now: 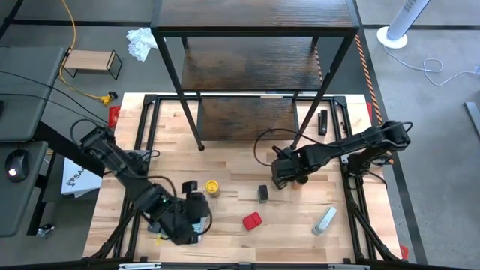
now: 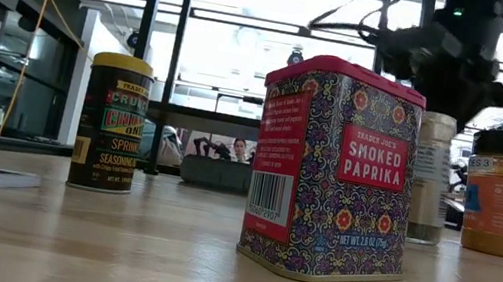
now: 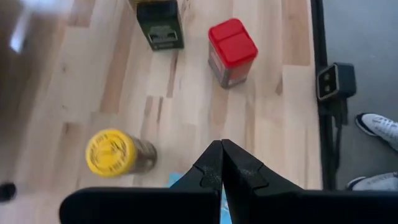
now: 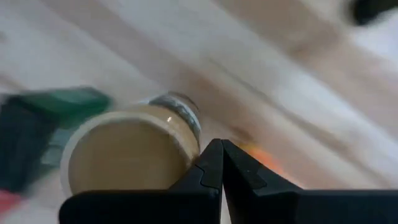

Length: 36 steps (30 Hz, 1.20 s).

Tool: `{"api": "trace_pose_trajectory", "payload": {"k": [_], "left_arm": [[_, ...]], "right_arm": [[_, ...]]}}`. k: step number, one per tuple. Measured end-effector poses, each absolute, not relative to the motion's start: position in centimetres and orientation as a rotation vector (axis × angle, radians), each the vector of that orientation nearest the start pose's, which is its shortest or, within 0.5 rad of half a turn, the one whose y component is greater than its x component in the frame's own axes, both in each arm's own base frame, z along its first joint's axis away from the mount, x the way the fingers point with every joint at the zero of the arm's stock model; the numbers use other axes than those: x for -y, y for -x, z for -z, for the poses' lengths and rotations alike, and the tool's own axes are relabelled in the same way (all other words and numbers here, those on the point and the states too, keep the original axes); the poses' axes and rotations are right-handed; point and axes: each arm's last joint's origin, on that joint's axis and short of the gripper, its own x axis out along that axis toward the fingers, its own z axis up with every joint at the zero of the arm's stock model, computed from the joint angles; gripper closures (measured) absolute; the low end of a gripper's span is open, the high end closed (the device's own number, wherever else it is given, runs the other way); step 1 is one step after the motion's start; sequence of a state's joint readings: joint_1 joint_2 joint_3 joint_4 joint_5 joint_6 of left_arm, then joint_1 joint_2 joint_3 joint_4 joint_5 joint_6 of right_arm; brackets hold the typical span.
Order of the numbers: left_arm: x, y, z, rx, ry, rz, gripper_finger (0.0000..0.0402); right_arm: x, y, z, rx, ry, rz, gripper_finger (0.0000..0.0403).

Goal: Shelf spices
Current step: Adjust the seasoning bottles and cans

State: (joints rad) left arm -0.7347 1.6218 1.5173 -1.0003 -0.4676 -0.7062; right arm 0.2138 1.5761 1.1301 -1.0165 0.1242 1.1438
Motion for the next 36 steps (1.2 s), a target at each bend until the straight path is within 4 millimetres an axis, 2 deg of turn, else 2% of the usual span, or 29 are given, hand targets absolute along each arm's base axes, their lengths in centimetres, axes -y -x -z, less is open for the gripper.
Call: {"api": "trace_pose_trajectory", "payload": {"k": [7, 9, 11, 15, 18, 23, 26, 28, 31, 36], "left_arm": [[22.0, -22.7, -31.5, -0.924, 0.057, -0.188, 0.0401], [22.1, -22.3, -31.4, -0.929, 0.064, -0.213, 0.0401], [22.0, -22.1, -31.4, -0.933, 0.066, -0.236, 0.0401], [22.2, -21.9, -31.4, -0.929, 0.093, -0.247, 0.0401], [22.5, -22.1, -31.5, -0.877, 0.124, -0.247, 0.0401], [22.8, -23.1, -31.8, -0.804, 0.079, -0.192, 0.0401], [22.8, -24.9, -31.5, -0.75, 0.091, -0.124, 0.0401], [22.6, -26.5, -30.6, -0.736, 0.115, -0.003, 0.0401], [22.0, -28.9, -27.8, -0.752, 0.151, 0.159, 0.0401], [20.4, -32.1, -22.8, -0.859, 0.149, 0.108, 0.0401]], "right_arm": [[-6.8, -31.8, -21.9, -0.972, -0.91, 0.524, 0.0403], [-7.0, -33.0, -21.9, -0.891, -0.936, 0.458, 0.0403], [-7.1, -33.3, -22.2, -0.846, -0.926, 0.432, 0.0403], [-6.9, -32.0, -23.4, -0.9, -0.836, 0.486, 0.0403], [-7.7, -30.5, -24.2, -1.008, -0.763, 0.487, 0.0403], [-11.4, -29.6, -23.8, -1.117, -0.749, 0.311, 0.0403], [-14.3, -29.4, -23.0, -1.14, -0.75, 0.232, 0.0403], [-15.6, -28.8, -22.8, -1.135, -0.738, 0.246, 0.0403], [-16.6, -27.5, -22.8, -1.101, -0.716, 0.354, 0.0403], [-17.4, -25.4, -23.4, -1.13, -0.701, 0.417, 0.0403]]}}
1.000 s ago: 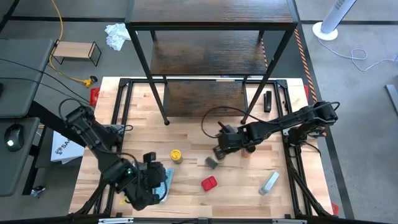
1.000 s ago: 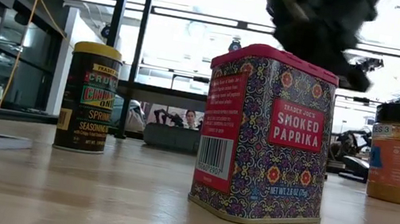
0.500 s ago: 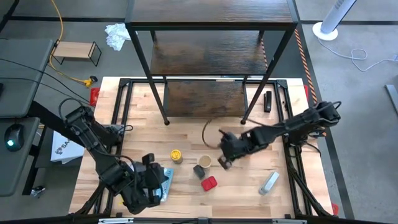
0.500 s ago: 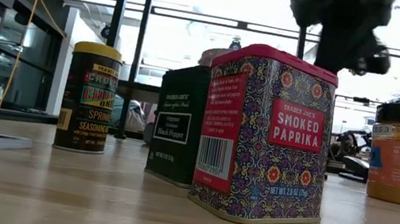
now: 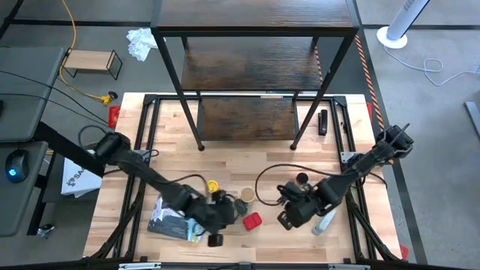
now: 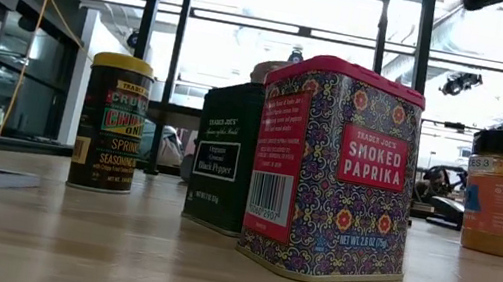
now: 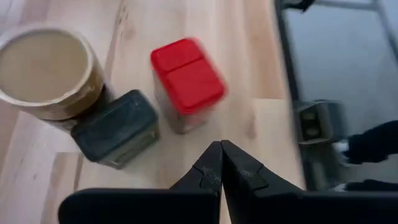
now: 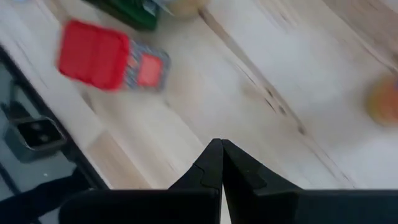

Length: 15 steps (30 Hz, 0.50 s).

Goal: Shelf spices
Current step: Adjust the seasoning bottles and cans

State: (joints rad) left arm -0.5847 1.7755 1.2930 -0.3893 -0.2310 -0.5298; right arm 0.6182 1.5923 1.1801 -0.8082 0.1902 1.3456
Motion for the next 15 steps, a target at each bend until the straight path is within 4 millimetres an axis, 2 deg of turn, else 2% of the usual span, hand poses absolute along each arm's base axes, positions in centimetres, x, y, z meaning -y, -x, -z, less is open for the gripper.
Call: {"api": "trace_pose_trajectory", "payload": {"k": [4, 6, 15], "left_arm": [[20.6, -33.6, -18.7, -0.976, 0.182, 0.122, 0.0401], [20.9, -34.2, -17.6, -0.976, 0.223, 0.107, 0.0401], [22.9, -35.9, -17.8, -0.826, 0.25, -0.094, 0.0401]], "right_arm": [[-17.8, -23.9, -23.5, -1.168, -0.691, 0.47, 0.0403], [-18.1, -23.3, -23.6, -1.175, -0.688, 0.487, 0.0403], [-19.0, -22.0, -23.6, -1.154, -0.713, 0.549, 0.0403]]}}
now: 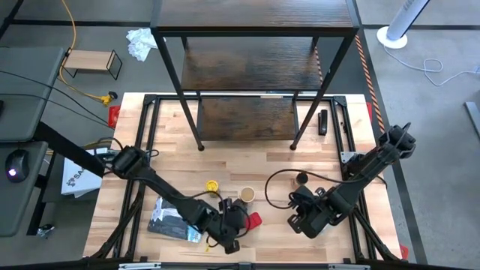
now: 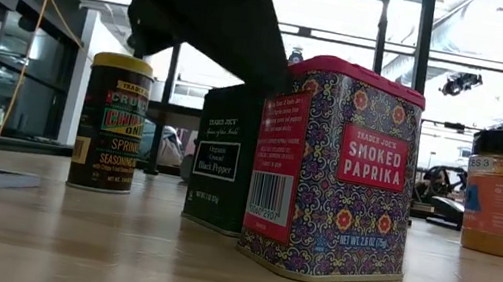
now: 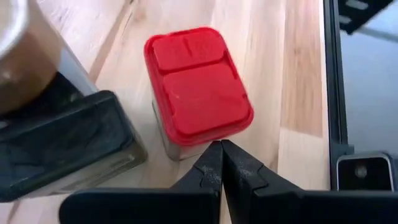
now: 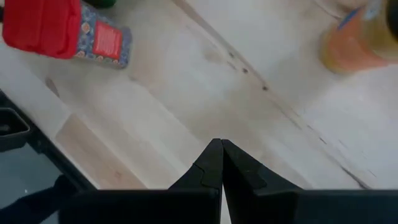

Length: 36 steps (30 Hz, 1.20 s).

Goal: Shelf spices
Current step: Adjust the seasoning bottles and cans

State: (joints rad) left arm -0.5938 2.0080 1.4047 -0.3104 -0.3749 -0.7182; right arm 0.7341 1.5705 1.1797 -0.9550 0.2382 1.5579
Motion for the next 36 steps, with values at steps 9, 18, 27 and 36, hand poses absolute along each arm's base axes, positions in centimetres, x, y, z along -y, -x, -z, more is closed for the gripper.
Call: {"api": "trace_pose_trajectory", "payload": {"k": [9, 18, 27, 36], "left_arm": [[21.4, -40.1, -16.4, -0.687, 0.297, -0.228, 0.0401], [18.9, -41.8, -23.0, -0.616, 0.171, 0.031, 0.0401], [16.8, -33.5, -33.1, -0.57, -0.121, -0.218, 0.0401], [15.4, -26.9, -36.8, -0.522, -0.101, -0.478, 0.0401]], "right_arm": [[-18.5, -21.1, -24.8, -1.098, -0.724, 0.57, 0.0403], [-18.5, -22.3, -26.1, -0.965, -0.705, 0.43, 0.0403], [-18.0, -26.6, -23.6, -0.959, -0.74, 0.401, 0.0403], [-18.4, -28.4, -20.3, -1.037, -0.759, 0.44, 0.0403]]}}
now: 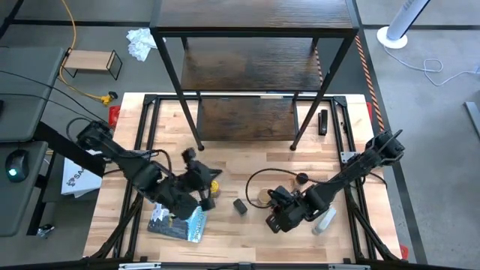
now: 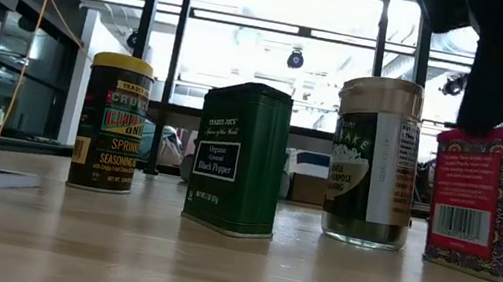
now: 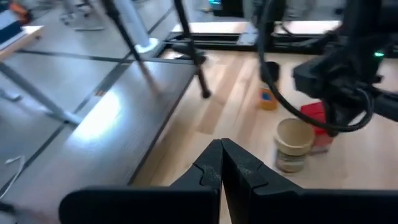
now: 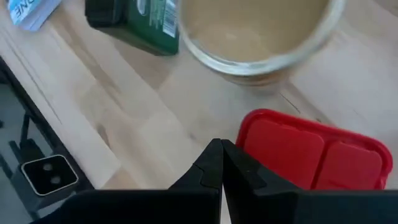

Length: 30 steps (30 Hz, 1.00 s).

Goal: Shelf spices
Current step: Adjust the seasoning bottles and cans

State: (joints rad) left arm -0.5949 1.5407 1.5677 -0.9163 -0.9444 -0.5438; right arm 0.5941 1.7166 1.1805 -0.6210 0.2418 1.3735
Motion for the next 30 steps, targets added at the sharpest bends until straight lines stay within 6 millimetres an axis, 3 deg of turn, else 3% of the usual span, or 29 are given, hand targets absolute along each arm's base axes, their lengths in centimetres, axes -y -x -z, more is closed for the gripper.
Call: {"api": "trace_pose_trajectory", "payload": {"k": [9, 12, 17, 22, 30], "left_arm": [[15.5, -26.0, -36.5, -0.538, -0.086, -0.508, 0.0402], [15.5, -26.0, -36.5, -0.539, -0.092, -0.507, 0.0401], [16.3, -25.6, -36.4, -0.58, -0.083, -0.432, 0.0401], [17.7, -24.0, -35.8, -0.625, -0.038, -0.394, 0.0402], [20.8, -19.8, -30.8, -0.676, 0.188, -0.438, 0.0402]], "right_arm": [[-17.4, -25.4, -19.8, -1.172, -0.649, 0.703, 0.0403], [-16.9, -24.8, -20.7, -1.139, -0.644, 0.738, 0.0403], [-16.8, -25.6, -22.1, -0.984, -0.706, 0.671, 0.0403], [-16.3, -27.1, -21.8, -0.928, -0.73, 0.654, 0.0403], [-15.3, -31.0, -20.1, -0.889, -0.759, 0.539, 0.0403]]}}
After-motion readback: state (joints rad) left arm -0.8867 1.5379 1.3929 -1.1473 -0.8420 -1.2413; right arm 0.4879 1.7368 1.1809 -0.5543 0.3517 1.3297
